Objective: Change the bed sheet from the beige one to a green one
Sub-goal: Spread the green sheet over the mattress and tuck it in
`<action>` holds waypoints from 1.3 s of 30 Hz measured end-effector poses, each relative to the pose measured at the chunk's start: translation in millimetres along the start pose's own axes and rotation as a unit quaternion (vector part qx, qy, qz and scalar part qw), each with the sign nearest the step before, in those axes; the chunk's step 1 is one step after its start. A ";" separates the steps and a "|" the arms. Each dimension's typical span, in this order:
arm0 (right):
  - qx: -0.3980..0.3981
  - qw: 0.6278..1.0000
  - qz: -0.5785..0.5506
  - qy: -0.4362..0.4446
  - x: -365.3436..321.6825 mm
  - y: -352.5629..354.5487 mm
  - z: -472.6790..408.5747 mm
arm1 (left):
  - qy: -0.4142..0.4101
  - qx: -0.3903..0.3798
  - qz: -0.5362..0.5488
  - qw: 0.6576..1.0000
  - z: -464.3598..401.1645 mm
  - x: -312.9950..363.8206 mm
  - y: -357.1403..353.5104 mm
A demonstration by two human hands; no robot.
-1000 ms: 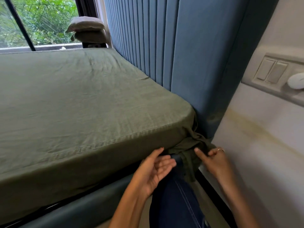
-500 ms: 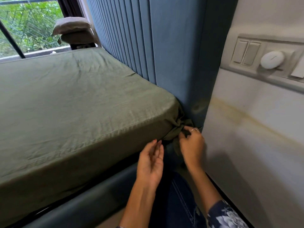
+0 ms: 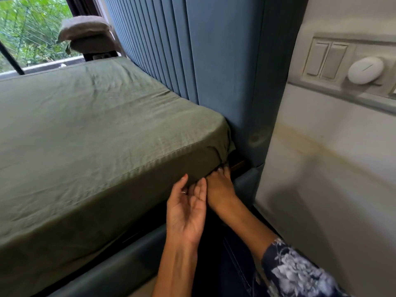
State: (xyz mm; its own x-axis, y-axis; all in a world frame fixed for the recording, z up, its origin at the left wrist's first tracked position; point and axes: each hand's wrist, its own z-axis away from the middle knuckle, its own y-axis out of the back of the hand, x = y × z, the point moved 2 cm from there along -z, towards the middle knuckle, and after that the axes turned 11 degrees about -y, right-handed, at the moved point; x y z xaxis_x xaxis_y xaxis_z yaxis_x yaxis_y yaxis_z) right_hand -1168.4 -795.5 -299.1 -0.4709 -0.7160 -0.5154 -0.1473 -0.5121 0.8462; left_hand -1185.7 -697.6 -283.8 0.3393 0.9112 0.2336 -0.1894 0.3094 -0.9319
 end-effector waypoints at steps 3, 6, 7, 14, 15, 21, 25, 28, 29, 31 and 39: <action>-0.054 0.981 0.136 0.130 10.3 -5.2 -34.1 | 0.008 0.010 0.001 1.000 -2.8 -1.7 4.1; -0.093 0.971 0.159 0.155 18.0 -7.0 -48.4 | 0.004 0.020 -0.007 1.000 -1.4 -5.4 2.2; -0.098 0.968 0.162 0.164 21.8 -4.1 -45.5 | 0.003 0.019 -0.008 1.000 -0.6 -6.9 -0.1; 0.195 0.939 0.039 0.280 86.6 14.0 35.9 | -0.025 0.025 0.015 0.999 -9.5 -26.9 -6.8; 0.193 0.942 0.031 0.274 92.8 11.0 39.6 | -0.029 0.027 0.023 0.999 -11.3 -28.9 -6.6; 0.138 0.964 0.123 0.189 72.1 9.6 6.0 | -0.034 0.039 0.019 0.998 -9.8 -34.2 -17.8; 0.036 0.969 0.189 0.156 46.7 14.5 -14.6 | -0.008 0.044 -0.075 0.996 -4.6 -32.5 -24.1; 0.004 0.967 0.210 0.146 41.7 20.0 -15.9 | 0.063 0.051 -0.255 0.964 22.2 -14.3 -27.6; 0.021 0.969 0.193 0.154 45.4 22.6 -14.3 | 0.106 0.014 -0.308 0.945 36.7 -4.7 -31.2; 0.122 0.975 0.062 0.176 60.5 26.2 -10.9 | 0.145 -0.119 -0.438 0.879 69.1 26.0 -40.2; 0.262 0.926 -0.271 0.018 57.8 54.8 0.1 | -0.523 -0.296 -0.784 0.157 70.8 139.7 -40.2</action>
State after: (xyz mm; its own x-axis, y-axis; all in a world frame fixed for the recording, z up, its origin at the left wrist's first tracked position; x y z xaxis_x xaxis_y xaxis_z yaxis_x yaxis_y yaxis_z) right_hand -1203.7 -864.8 -282.5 -0.1759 -0.4411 -0.8801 -0.7594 -0.5081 0.4064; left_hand -1196.0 -563.5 -194.0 -0.8537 -0.5166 -0.0656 -0.4045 0.5784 0.7084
